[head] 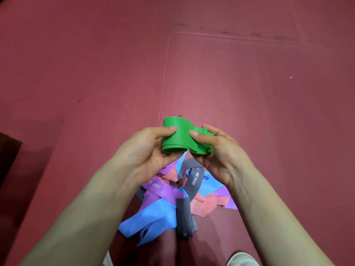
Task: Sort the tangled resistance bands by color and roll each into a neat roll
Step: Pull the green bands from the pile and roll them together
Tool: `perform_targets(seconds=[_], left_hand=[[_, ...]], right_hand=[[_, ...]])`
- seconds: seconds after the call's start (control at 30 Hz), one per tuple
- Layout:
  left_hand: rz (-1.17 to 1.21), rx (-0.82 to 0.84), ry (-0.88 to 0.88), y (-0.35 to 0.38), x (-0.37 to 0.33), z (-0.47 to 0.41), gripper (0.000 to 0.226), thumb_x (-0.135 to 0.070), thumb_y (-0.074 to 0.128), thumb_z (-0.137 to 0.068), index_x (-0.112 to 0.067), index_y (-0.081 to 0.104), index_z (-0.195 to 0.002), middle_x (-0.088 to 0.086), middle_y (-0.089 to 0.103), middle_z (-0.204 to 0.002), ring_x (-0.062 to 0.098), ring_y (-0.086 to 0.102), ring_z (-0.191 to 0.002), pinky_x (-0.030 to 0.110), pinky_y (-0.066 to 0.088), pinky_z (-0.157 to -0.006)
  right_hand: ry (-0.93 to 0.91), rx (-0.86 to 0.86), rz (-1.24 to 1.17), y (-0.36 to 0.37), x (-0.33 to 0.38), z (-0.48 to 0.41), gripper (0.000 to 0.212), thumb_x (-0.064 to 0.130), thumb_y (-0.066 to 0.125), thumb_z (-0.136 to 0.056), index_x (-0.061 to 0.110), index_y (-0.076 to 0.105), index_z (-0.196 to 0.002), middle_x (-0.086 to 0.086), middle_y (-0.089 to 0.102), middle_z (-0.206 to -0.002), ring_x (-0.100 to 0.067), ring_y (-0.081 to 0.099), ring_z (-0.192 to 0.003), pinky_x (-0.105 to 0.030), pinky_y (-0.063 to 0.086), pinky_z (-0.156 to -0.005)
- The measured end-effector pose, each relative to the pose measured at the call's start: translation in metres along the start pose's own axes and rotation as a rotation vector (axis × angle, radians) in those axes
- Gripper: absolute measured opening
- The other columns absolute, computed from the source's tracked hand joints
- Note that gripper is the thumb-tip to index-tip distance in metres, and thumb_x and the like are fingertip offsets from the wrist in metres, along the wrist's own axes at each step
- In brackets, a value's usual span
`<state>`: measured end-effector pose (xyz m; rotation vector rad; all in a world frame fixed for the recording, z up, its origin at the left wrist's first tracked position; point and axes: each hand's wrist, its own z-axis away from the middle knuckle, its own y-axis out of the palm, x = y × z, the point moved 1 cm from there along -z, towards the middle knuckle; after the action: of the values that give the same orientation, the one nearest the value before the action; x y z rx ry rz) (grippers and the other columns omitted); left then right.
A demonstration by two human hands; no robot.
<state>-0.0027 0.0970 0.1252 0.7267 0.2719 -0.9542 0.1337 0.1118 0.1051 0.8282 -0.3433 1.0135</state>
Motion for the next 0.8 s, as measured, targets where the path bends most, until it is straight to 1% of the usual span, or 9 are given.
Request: perform_targets(seconds=[0.1,0.13,0.2,0.3,0.43,0.5,0.6,0.7,0.8], left_hand=[[-0.008,0.008,-0.012,-0.0006,0.0004,-0.0013,0.034,-0.006,0.052,-0.092,0.009,0.056,-0.122,0.024,0.064,-0.120,0.030,0.062,-0.114,0.037,0.051,-0.090],[-0.025,0.007,-0.011,-0.0009,0.0006,-0.0017,0.035,-0.008,0.052,-0.092,0.008,0.057,-0.123,0.022,0.065,-0.120,0.029,0.063,-0.112,0.036,0.052,-0.089],[-0.082,-0.008,-0.009,-0.0014,0.0011,-0.0019,0.035,-0.012,0.055,-0.092,0.004,0.058,-0.123,0.016,0.068,-0.113,0.023,0.067,-0.095,0.033,0.053,-0.083],[-0.149,-0.030,-0.013,-0.0027,0.0025,-0.0021,0.033,-0.016,0.057,-0.091,0.000,0.061,-0.120,0.008,0.069,-0.091,0.015,0.064,-0.074,0.028,0.049,-0.074],[-0.208,-0.073,-0.008,-0.0044,0.0020,-0.0024,0.019,-0.017,0.058,-0.091,-0.007,0.063,-0.106,0.007,0.066,-0.081,0.016,0.059,-0.070,0.028,0.045,-0.071],[-0.241,-0.112,-0.014,-0.0051,0.0025,-0.0022,0.010,-0.019,0.060,-0.090,-0.010,0.063,-0.094,0.005,0.065,-0.075,0.016,0.058,-0.070,0.027,0.043,-0.068],[-0.240,-0.155,0.028,-0.0052,0.0029,-0.0033,0.008,-0.017,0.061,-0.090,-0.010,0.062,-0.091,0.004,0.065,-0.074,0.014,0.060,-0.066,0.027,0.044,-0.066],[-0.268,-0.173,0.087,-0.0062,0.0041,-0.0040,0.010,-0.016,0.059,-0.093,-0.007,0.062,-0.089,0.006,0.065,-0.073,0.010,0.061,-0.050,0.025,0.049,-0.064],[-0.340,-0.202,0.165,-0.0085,0.0057,-0.0063,0.009,-0.014,0.055,-0.096,-0.005,0.058,-0.096,0.009,0.060,-0.073,0.006,0.057,-0.039,0.017,0.048,-0.045]], right_hand=[[0.061,0.103,-0.002,-0.0005,0.0002,0.0016,0.017,-0.007,0.062,-0.082,0.006,0.058,-0.091,-0.007,0.068,-0.068,-0.015,0.067,-0.053,-0.021,0.052,-0.048],[0.083,0.124,0.007,-0.0009,0.0003,0.0019,0.012,-0.005,0.062,-0.083,0.005,0.059,-0.089,-0.007,0.069,-0.066,-0.015,0.067,-0.054,-0.022,0.053,-0.049],[0.120,0.134,0.031,-0.0017,0.0006,0.0019,0.007,-0.001,0.061,-0.084,0.005,0.063,-0.086,-0.006,0.069,-0.066,-0.014,0.067,-0.056,-0.023,0.056,-0.053],[0.158,0.132,0.009,-0.0018,0.0006,0.0023,0.006,0.000,0.061,-0.085,0.005,0.065,-0.087,-0.007,0.070,-0.069,-0.014,0.067,-0.060,-0.024,0.057,-0.063],[0.171,0.165,-0.032,0.0000,-0.0001,0.0037,0.011,-0.003,0.056,-0.088,0.003,0.065,-0.086,-0.008,0.072,-0.069,-0.015,0.069,-0.058,-0.023,0.057,-0.055],[0.171,0.155,-0.047,0.0002,-0.0005,0.0032,0.009,-0.003,0.057,-0.087,0.001,0.065,-0.087,-0.010,0.072,-0.071,-0.016,0.070,-0.060,-0.024,0.059,-0.058],[0.164,0.147,-0.068,0.0005,-0.0009,0.0027,0.008,-0.003,0.058,-0.085,-0.001,0.065,-0.088,-0.012,0.073,-0.074,-0.018,0.071,-0.062,-0.026,0.059,-0.058],[0.154,0.144,-0.069,0.0000,-0.0013,0.0025,0.007,-0.003,0.060,-0.084,-0.001,0.067,-0.086,-0.012,0.073,-0.075,-0.018,0.072,-0.063,-0.024,0.057,-0.055],[0.147,0.126,-0.044,0.0000,-0.0007,0.0028,0.011,-0.006,0.060,-0.083,0.001,0.068,-0.079,-0.011,0.073,-0.071,-0.017,0.071,-0.060,-0.022,0.055,-0.051]])
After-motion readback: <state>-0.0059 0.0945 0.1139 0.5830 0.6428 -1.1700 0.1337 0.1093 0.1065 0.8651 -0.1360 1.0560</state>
